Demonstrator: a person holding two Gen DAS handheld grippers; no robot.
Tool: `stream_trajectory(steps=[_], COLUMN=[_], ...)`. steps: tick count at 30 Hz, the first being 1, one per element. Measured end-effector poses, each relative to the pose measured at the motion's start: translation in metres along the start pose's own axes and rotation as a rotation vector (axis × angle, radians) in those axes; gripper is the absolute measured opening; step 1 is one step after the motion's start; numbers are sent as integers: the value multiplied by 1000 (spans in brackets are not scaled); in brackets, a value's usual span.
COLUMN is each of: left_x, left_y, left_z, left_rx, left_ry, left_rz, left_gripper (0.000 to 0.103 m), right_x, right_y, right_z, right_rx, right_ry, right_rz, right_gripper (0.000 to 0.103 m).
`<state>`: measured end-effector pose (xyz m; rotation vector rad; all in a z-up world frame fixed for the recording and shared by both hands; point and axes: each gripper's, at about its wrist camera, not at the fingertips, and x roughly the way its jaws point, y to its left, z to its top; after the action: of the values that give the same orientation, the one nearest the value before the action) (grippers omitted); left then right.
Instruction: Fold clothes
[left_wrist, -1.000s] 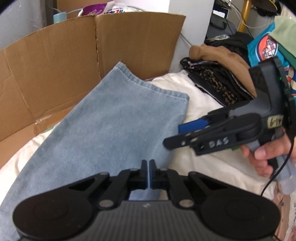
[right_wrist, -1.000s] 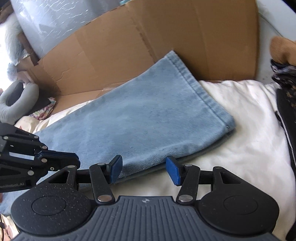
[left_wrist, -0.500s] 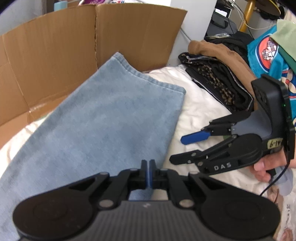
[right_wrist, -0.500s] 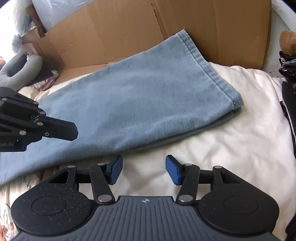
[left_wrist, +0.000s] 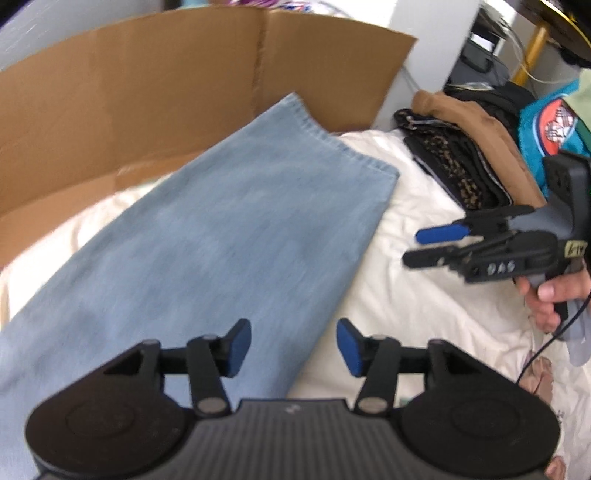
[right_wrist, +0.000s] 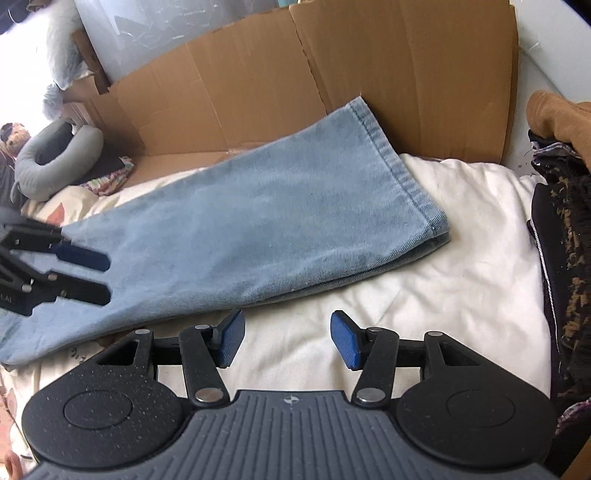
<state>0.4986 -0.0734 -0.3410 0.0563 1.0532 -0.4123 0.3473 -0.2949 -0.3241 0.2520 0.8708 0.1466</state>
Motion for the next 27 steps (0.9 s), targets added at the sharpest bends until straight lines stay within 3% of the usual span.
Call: stream_trajectory(steps=[5, 10, 16, 19, 27], left_x=[-8, -4, 18, 24, 3], left_y=[10, 18, 21, 26, 43], left_z=[-27, -52, -68, -71, -62], left_rx=[-12, -43, 0, -3, -41], left_ry=[48, 78, 105, 101, 16], left_rz=[40, 70, 151, 195, 220], left_gripper=[60, 72, 73, 72, 67], right_x=[-1, 5, 19, 28, 42], right_y=[7, 20, 39, 50, 82], right_z=[-3, -6, -9, -9, -7], right_rx=[-24, -53, -69, -75, -118], right_ry=[10, 28, 53, 65, 66], right_rz=[26, 53, 91, 109, 167], right_gripper=[58, 58, 58, 58, 58])
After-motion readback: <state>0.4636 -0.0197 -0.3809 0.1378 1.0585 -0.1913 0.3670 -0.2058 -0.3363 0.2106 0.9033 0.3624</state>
